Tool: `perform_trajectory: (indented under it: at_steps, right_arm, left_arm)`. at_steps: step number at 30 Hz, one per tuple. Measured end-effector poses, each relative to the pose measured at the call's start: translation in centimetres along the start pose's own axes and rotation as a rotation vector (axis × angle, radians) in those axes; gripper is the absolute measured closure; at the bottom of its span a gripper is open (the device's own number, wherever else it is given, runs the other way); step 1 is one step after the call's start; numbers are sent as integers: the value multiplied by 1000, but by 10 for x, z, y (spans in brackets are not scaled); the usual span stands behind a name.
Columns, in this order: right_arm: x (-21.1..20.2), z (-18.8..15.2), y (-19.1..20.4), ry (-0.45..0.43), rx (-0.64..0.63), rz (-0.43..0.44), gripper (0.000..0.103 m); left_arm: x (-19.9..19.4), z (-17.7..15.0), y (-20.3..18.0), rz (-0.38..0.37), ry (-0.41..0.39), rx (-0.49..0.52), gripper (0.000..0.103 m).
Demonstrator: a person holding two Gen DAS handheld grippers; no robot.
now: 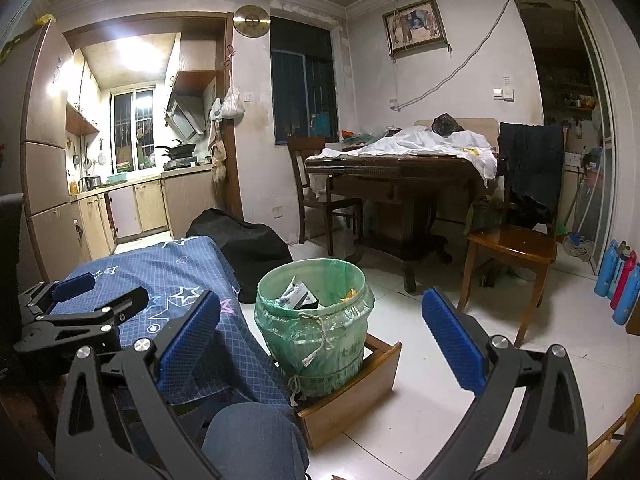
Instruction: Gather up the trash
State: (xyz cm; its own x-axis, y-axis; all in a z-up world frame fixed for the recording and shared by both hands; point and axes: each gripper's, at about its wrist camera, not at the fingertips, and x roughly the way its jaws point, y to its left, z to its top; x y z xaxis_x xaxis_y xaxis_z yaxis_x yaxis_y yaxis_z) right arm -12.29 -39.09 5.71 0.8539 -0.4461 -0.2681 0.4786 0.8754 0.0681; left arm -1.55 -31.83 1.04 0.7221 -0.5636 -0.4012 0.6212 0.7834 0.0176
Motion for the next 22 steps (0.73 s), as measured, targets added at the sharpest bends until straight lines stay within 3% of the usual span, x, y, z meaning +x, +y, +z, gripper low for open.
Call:
perform_trajectory:
  at_steps: [13,22]
  right_arm:
    - [0,-1,-1,6,2,4,5]
    - [2,-3,-3,4,11,2,5]
  left_arm:
    - [-5,0,-4,-35,-10,10,5]
    - [6,-3,-1,-34,36,-4,5]
